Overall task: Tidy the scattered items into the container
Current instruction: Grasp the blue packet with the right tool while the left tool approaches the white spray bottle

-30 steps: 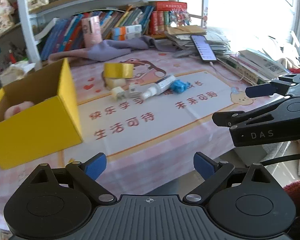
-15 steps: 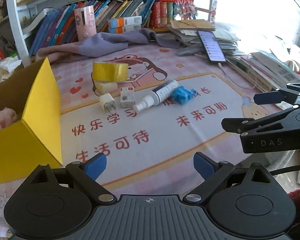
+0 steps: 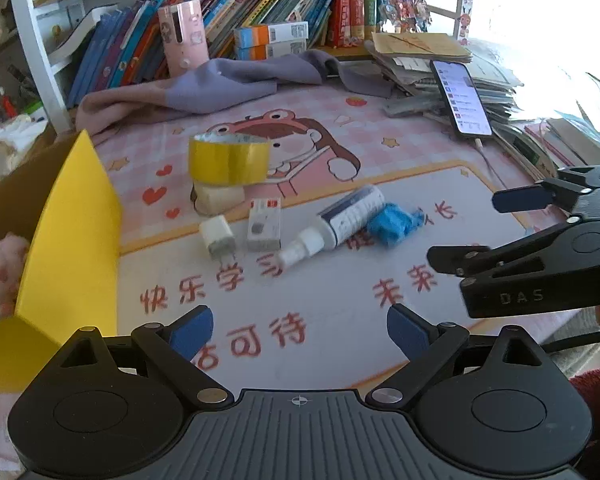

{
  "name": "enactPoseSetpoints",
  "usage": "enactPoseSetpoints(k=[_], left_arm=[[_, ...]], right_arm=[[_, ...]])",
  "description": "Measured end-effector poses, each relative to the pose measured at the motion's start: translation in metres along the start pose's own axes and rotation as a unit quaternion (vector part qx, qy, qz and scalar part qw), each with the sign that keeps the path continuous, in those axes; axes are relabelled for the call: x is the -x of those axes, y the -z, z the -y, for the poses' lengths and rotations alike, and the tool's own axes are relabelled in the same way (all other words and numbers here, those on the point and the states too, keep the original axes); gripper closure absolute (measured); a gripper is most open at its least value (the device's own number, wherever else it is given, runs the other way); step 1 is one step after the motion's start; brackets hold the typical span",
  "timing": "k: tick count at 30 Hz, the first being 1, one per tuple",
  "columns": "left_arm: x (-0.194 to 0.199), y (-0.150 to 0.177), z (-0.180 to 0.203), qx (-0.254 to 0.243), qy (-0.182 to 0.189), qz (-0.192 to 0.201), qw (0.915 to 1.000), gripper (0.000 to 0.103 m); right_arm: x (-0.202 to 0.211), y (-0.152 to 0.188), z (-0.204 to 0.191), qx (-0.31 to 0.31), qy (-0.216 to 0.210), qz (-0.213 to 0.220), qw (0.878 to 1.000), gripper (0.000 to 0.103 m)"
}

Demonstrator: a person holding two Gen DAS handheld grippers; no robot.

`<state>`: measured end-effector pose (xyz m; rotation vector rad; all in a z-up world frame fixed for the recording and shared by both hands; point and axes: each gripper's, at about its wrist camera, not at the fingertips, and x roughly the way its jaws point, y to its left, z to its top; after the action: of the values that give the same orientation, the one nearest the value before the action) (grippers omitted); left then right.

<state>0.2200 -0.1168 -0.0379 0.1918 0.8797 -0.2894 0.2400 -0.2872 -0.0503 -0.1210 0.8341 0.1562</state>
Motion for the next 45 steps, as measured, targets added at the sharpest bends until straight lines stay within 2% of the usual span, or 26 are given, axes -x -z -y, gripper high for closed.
enactPoseSetpoints(k=[11,15,20,23,25,29,31,33,41,45], left_arm=[[-0.021,-0.023,0.009,-0.003,-0.034,-0.02,0.9992,0.008],[-0.026,-0.028,0.008,0.003,-0.039,-0.031,0.9988,0.008],[-0.028,-0.037,0.011,0.015,-0.038,-0.013,0.9991,0.009],[-0.033,-0.042,0.013,0.013,-0.032,-0.011,0.9993,0.009],[-0.037,-0.044,0.014,0.011,-0.031,-0.012,0.9994,0.009],[-0.048,-0.049,0.013,0.019,-0.021,-0.022,0.9994,0.009],[-0.055,-0.053,0.014,0.017,-0.014,-0.022,0.9995,0.012],[-0.064,-0.058,0.018,0.005,-0.008,-0.021,0.9997,0.019],[-0.101,-0.071,0.04,-0.078,0.015,-0.039,0.9961,0.041],[-0.115,-0.073,0.036,-0.074,0.023,-0.049,0.9957,0.049]], right_arm=[[-0.047,-0.021,0.02,0.017,-0.052,-0.024,0.998,0.02],[-0.066,-0.025,0.019,0.025,-0.072,-0.046,0.996,0.022],[-0.075,-0.027,0.02,0.042,-0.076,-0.057,0.995,0.029],[-0.081,-0.027,0.024,0.042,-0.087,-0.068,0.993,0.042],[-0.085,-0.027,0.028,0.038,-0.093,-0.07,0.993,0.056],[-0.082,-0.028,0.04,0.022,-0.087,-0.062,0.994,0.061],[-0.078,-0.027,0.049,0.015,-0.076,-0.054,0.996,0.061],[-0.075,-0.025,0.058,0.01,-0.064,-0.051,0.997,0.061],[-0.068,-0.017,0.076,0.006,-0.042,-0.052,0.998,0.061],[-0.068,-0.016,0.079,0.005,-0.041,-0.054,0.998,0.061]])
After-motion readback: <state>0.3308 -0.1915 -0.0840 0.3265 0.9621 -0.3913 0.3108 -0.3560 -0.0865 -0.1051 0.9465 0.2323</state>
